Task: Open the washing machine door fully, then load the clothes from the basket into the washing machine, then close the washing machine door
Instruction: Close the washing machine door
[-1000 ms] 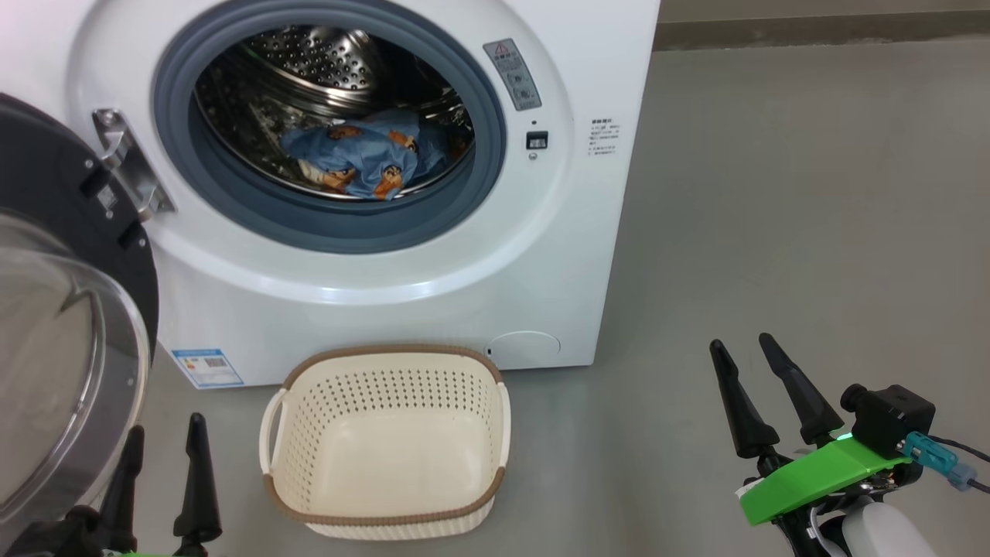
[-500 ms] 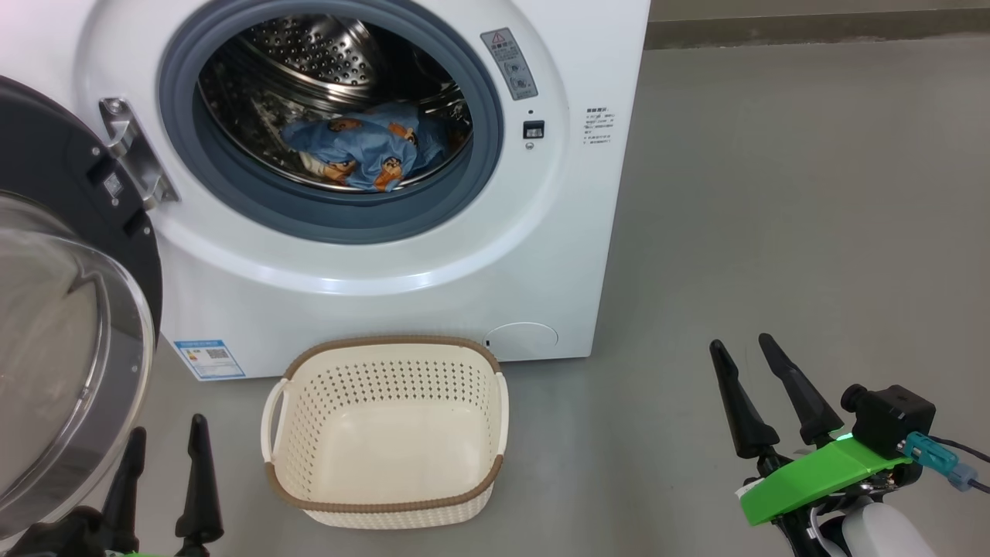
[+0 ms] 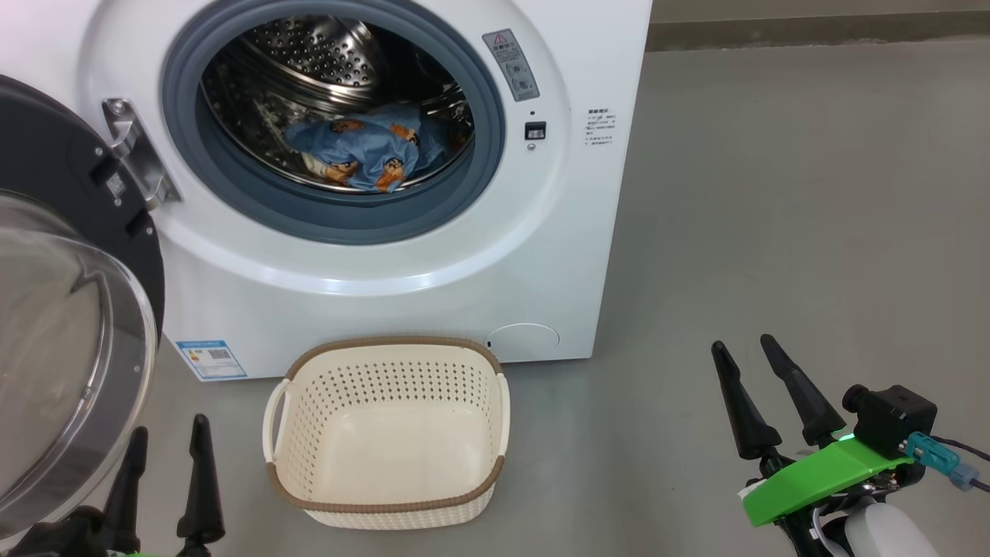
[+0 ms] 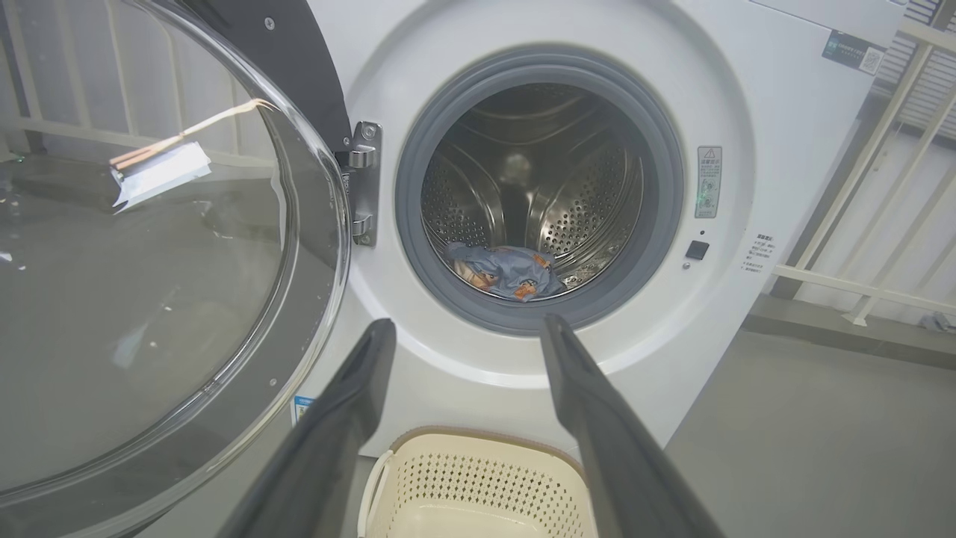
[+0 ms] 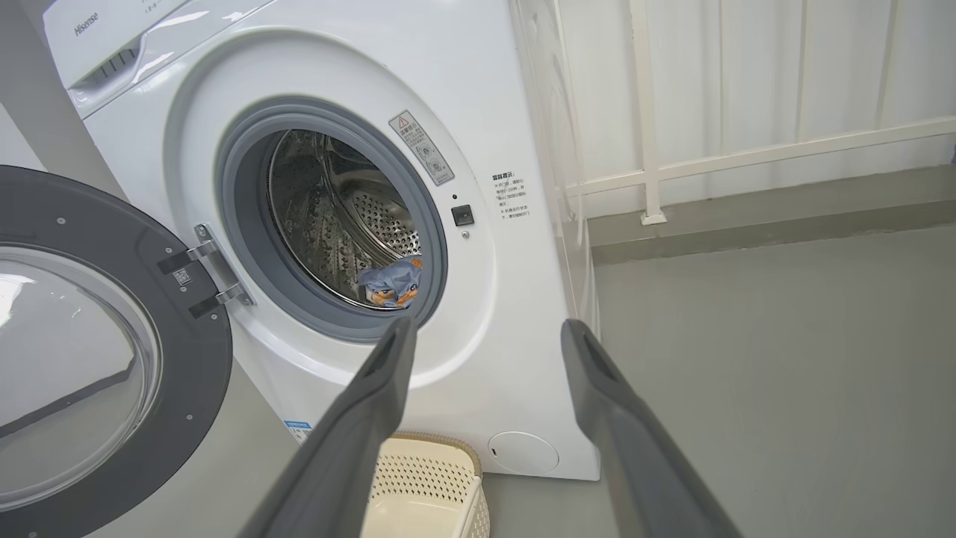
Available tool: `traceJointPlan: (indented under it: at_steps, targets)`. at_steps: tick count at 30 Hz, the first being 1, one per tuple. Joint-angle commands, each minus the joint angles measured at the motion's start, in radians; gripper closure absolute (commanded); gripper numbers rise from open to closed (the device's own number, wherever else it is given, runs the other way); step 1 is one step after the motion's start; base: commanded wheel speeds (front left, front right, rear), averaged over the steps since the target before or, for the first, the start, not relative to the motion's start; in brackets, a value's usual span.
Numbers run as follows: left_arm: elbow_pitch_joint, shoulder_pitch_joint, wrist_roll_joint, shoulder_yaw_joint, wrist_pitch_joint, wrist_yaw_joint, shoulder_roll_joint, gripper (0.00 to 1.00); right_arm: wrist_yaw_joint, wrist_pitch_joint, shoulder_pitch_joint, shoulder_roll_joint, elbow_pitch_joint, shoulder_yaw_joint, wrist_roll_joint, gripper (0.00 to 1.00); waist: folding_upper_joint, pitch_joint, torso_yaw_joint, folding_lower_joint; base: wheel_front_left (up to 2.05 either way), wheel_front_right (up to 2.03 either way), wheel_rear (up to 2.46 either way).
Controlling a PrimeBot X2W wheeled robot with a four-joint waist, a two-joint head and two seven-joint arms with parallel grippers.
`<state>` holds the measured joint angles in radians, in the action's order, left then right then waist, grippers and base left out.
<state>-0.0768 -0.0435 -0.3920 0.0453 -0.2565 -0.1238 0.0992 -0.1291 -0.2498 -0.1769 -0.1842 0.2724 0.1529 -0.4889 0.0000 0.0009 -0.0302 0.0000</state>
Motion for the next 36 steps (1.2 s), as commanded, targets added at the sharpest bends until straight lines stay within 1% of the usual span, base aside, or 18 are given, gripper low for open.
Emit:
traceJointPlan:
  at_steps: [1,9,14,20,36]
  targets:
    - [0.019,0.015,0.009,0.037,-0.005,-0.004,0.010,0.00,-0.002,-0.012,-0.001,-0.009,-0.020,0.026,-0.009,0.00,0.0000,0.000,0.001,0.0000,0.00,0.00,0.00]
    - [0.013,0.019,0.010,0.037,-0.005,-0.004,0.011,0.00,-0.002,-0.012,0.000,-0.011,-0.018,0.028,-0.010,0.00,0.0000,0.000,0.021,0.0000,0.00,0.00,0.00]
    - [0.007,0.021,0.015,0.043,-0.005,-0.002,0.008,0.00,-0.002,-0.012,0.003,-0.010,-0.017,0.031,-0.012,0.00,0.0000,-0.003,0.055,0.0000,0.00,0.00,0.00]
    - [0.002,0.021,0.025,0.056,-0.005,0.009,0.004,0.00,-0.002,-0.012,0.006,-0.007,-0.016,0.036,-0.014,0.00,0.0000,-0.008,0.115,0.0000,0.00,0.00,0.00]
    - [-0.027,0.022,0.046,0.073,-0.005,0.046,-0.010,0.00,-0.002,-0.012,-0.001,-0.008,-0.007,0.064,-0.024,0.00,0.0000,-0.033,0.299,0.0000,0.00,0.00,0.00]
